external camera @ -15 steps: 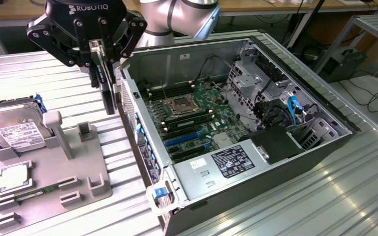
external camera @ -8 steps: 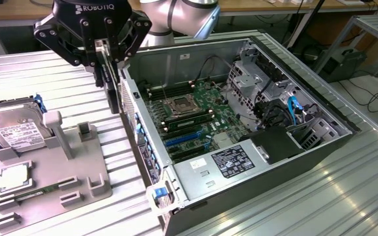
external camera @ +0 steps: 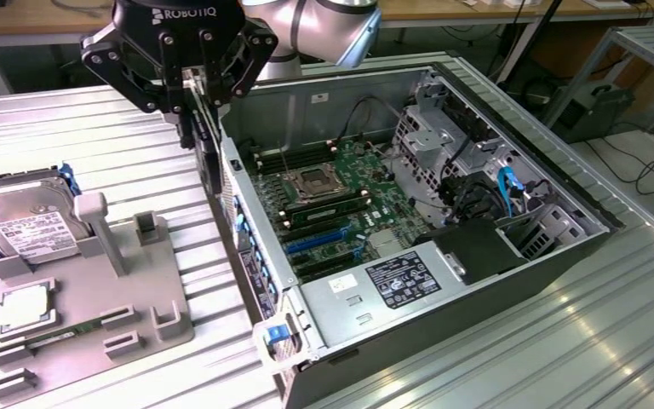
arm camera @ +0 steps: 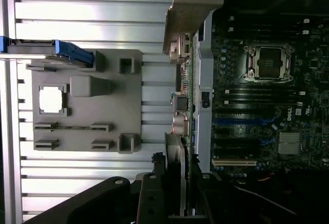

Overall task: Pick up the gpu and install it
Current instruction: 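Pick up the gpu and move the gpu toward the slot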

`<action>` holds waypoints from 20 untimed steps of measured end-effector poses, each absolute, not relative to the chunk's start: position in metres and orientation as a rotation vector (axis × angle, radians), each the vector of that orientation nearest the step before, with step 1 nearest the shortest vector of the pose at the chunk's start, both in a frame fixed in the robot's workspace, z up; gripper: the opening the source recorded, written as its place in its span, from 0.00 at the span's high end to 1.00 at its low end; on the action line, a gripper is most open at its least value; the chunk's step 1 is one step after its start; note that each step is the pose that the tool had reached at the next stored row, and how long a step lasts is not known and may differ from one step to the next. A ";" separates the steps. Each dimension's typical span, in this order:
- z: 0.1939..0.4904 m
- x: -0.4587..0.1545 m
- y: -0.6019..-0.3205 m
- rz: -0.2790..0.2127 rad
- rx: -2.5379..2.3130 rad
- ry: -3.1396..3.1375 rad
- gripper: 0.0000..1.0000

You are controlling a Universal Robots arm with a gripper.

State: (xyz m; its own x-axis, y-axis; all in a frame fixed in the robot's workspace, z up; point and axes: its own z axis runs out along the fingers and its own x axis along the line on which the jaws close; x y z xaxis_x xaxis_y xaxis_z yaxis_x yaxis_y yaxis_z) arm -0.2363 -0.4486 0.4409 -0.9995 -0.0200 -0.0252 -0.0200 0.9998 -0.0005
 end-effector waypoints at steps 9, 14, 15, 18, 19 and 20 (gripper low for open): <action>0.440 -0.230 -0.449 0.000 -0.033 3.116 0.72; 0.440 -0.227 -0.449 0.000 -0.033 3.116 0.72; 0.440 -0.226 -0.449 0.000 -0.033 3.116 0.72; 0.440 -0.223 -0.449 0.000 -0.034 3.116 0.72; 0.440 -0.223 -0.449 0.000 -0.034 3.116 0.72; 0.440 -0.222 -0.449 0.000 -0.034 3.116 0.72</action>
State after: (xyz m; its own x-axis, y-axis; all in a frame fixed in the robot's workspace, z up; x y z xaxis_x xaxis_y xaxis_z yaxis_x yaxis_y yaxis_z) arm -0.2216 -0.4486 0.4395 -0.9994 -0.0220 -0.0253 -0.0220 0.9998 -0.0005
